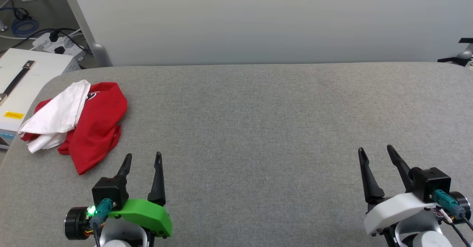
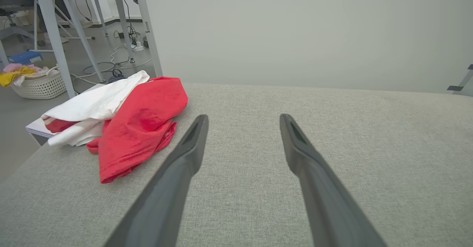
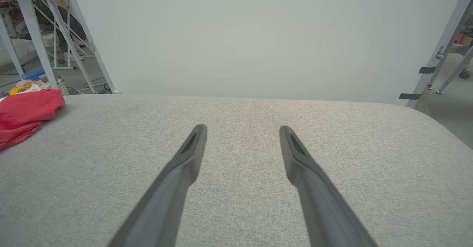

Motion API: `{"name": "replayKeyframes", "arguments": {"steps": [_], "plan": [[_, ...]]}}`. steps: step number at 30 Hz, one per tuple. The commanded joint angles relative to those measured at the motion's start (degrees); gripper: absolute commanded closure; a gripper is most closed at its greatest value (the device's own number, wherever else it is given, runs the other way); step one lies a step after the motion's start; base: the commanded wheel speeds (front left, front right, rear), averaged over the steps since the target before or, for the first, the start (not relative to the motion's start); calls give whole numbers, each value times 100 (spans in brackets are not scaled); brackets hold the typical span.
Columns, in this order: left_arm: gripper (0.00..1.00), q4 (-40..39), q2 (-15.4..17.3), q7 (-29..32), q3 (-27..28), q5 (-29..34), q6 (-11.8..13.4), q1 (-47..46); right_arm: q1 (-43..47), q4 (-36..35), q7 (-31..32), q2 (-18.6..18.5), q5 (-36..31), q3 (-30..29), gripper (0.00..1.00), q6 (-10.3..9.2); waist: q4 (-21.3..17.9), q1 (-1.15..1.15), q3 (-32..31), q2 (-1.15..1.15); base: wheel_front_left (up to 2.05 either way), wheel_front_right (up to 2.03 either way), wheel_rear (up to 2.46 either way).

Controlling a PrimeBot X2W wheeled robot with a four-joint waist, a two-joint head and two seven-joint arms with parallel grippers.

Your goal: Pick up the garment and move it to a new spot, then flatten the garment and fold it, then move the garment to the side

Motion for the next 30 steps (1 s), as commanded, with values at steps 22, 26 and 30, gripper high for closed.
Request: {"name": "replayKeyframes", "arguments": {"steps": [22,26,30], "plan": [[0,237,-16,-332,-63,-384,-92,54,12,162,-334,5,364,40,0,-2,15,0,28,0,0,0,0],[0,271,-17,-379,-75,-436,-102,53,11,177,-381,5,416,46,0,-3,22,0,39,0,0,0,0],[0,311,-17,-426,-88,-488,-108,48,9,201,-427,5,465,50,0,-3,32,0,47,0,0,0,0]]}}
